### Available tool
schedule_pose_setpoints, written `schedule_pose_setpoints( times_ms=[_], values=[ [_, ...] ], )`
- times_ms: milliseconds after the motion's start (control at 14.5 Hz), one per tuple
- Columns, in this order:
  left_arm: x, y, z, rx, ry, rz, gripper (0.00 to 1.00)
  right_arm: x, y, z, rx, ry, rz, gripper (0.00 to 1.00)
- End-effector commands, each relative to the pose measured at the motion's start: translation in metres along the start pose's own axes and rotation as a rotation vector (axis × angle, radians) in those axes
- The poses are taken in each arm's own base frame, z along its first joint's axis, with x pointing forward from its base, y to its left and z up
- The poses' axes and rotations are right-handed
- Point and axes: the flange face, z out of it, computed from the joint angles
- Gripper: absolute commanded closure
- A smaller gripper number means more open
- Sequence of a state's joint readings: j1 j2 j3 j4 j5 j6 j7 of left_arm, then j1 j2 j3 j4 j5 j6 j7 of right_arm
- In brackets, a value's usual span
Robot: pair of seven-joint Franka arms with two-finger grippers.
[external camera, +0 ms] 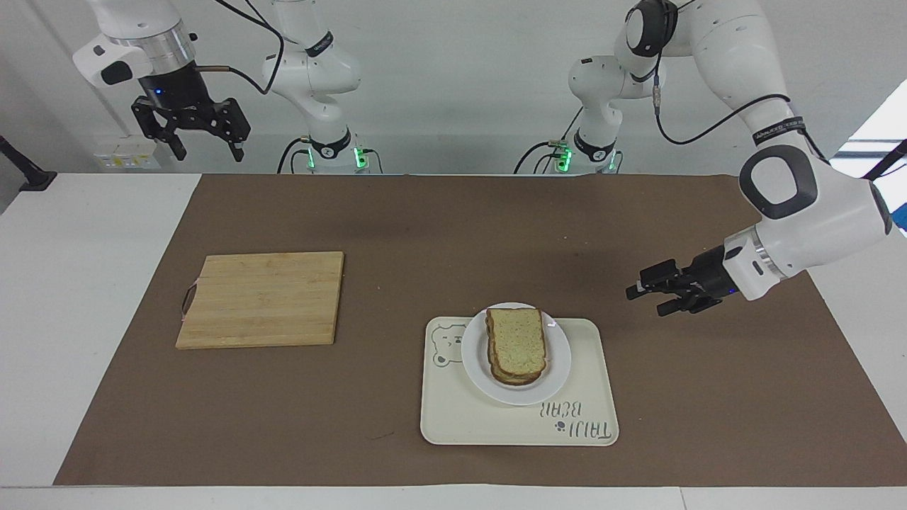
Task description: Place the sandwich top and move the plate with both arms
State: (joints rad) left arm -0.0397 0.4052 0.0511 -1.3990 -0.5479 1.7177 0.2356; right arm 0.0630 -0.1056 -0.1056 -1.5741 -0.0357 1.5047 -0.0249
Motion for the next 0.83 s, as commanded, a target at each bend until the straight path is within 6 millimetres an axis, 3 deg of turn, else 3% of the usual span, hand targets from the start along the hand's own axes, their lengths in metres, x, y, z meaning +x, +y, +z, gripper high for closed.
schedule_pose_setpoints(
  times_ms=[0,346,553,761],
  values=[
    [-0.026,0.008,-0.038,0.177,0.003,-0.030,0.00,-0.007,0.000,-0.001,-0.002,0.002,-0.012,0.00],
    [-0.084,0.043,-0.111,0.442,-0.052,-0.079,0.00,-0.008,-0.001,-0.001,-0.002,-0.004,-0.016,0.00],
    [-0.115,0.061,-0.148,0.489,-0.023,-0.064,0.00,-0.008,-0.001,-0.001,-0.002,-0.002,-0.016,0.00],
    [-0.126,0.072,-0.156,0.562,-0.048,-0.051,0.00,-0.008,-0.001,-0.001,-0.002,-0.004,-0.019,0.00]
  ],
)
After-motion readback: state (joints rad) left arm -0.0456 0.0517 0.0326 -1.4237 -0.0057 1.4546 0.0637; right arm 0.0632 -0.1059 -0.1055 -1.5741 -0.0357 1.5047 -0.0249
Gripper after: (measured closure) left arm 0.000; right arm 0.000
